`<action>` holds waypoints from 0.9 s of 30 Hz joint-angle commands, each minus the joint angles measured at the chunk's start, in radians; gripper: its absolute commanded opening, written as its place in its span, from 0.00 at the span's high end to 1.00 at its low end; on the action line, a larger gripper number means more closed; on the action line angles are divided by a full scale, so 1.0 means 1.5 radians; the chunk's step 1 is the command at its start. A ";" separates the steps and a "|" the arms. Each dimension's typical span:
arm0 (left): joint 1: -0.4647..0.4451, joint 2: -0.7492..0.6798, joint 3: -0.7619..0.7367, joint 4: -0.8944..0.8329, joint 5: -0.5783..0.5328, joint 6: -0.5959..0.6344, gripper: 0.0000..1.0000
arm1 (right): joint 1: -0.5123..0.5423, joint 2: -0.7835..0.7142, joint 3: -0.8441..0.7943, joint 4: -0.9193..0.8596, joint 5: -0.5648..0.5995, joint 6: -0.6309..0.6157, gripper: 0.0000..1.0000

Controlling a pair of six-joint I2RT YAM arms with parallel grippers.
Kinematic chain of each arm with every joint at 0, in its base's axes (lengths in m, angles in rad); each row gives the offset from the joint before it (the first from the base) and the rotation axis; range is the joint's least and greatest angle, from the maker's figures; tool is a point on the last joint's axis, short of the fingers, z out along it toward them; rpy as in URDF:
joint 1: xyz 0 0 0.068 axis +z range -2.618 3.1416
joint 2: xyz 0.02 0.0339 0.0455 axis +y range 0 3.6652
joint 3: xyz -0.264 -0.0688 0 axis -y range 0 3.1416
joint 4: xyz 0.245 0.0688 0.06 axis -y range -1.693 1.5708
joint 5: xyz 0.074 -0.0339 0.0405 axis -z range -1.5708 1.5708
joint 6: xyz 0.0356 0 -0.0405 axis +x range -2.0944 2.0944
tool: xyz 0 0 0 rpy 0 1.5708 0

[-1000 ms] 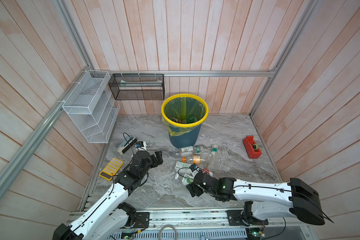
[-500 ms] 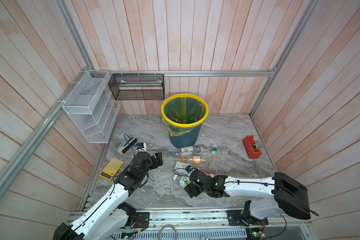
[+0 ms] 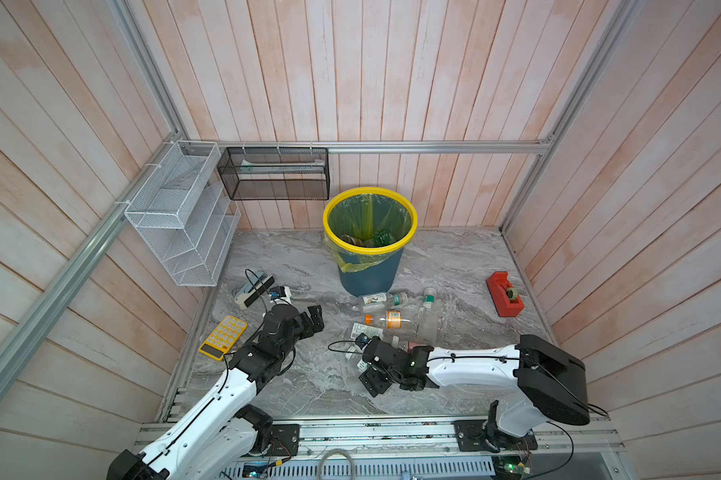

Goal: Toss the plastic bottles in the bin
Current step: 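Grasp the green lime-labelled bottle with the right gripper and lift, then carry the lime bottle over the bin and open the right gripper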

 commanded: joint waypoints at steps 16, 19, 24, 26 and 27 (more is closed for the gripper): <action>0.028 -0.047 -0.032 -0.026 -0.006 0.008 0.00 | 0.012 -0.227 -0.045 0.082 0.050 -0.051 0.53; 0.028 -0.061 -0.037 -0.022 -0.017 0.008 0.00 | 0.027 -0.351 -0.074 0.124 0.126 -0.072 0.55; 0.028 -0.075 -0.039 -0.013 -0.019 0.019 0.00 | 0.029 -0.537 -0.114 0.235 0.276 -0.146 0.57; 0.028 -0.075 -0.039 -0.011 -0.013 0.025 0.00 | 0.028 -0.580 -0.121 0.299 0.316 -0.208 0.57; 0.028 -0.073 -0.039 -0.008 -0.008 0.027 0.00 | 0.024 -0.592 -0.117 0.333 0.323 -0.243 0.55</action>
